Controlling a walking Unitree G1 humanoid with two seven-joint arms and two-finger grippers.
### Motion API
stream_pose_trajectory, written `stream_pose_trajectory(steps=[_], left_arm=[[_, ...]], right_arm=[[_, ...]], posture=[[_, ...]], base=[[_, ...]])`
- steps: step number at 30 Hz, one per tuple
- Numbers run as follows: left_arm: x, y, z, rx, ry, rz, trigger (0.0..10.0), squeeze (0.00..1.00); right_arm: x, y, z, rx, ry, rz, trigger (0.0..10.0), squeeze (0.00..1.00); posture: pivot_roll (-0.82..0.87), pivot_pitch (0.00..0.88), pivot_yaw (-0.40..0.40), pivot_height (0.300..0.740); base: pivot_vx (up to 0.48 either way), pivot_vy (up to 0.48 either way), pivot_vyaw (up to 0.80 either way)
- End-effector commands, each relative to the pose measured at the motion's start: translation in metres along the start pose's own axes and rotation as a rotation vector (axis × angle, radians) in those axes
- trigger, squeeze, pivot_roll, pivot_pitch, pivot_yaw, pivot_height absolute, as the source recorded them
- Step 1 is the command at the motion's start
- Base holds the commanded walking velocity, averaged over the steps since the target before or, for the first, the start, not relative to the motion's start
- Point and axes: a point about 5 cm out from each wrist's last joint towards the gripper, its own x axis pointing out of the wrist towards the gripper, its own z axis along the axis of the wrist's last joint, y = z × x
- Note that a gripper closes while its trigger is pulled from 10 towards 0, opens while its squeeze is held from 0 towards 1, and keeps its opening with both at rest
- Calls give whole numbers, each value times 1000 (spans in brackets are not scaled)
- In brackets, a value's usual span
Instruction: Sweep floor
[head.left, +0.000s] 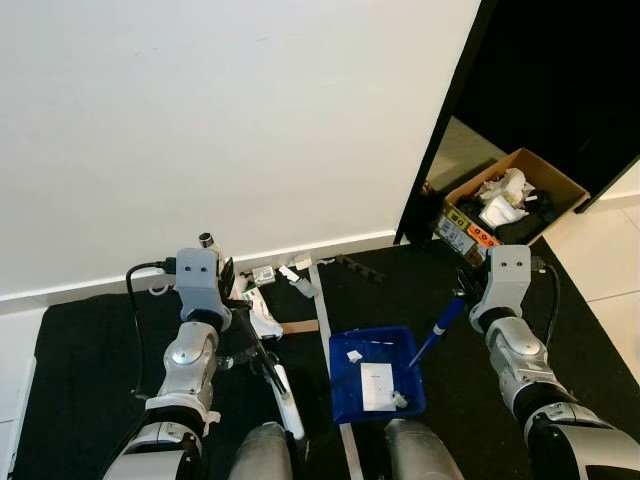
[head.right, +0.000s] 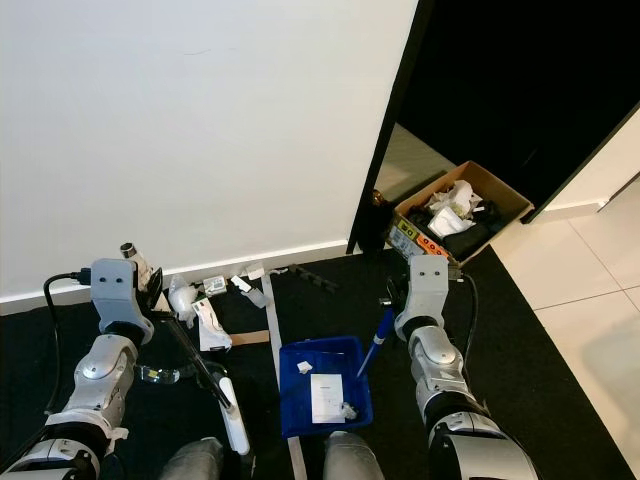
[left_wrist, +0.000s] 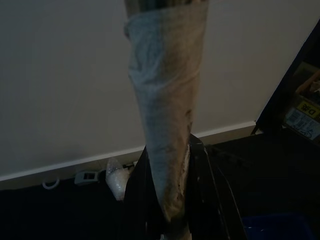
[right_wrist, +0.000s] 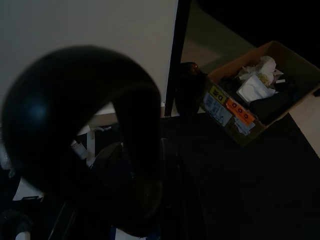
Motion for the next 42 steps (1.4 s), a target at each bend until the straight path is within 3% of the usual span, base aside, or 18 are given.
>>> stream_pose_trajectory(steps=[1, 42], left_arm=[[-9, -6, -18, -4, 87, -20, 10000, 0], [-13, -9, -23, -9, 98, -33, 10000, 0]], right_arm=[[-4, -3, -8, 2, 35, -9, 10000, 0], [-7, -3, -12, -14, 38, -16, 10000, 0]], posture=[[34, 0, -27, 740], [22, 13, -20, 740]], base=[[0, 0, 0], [0, 0, 0]])
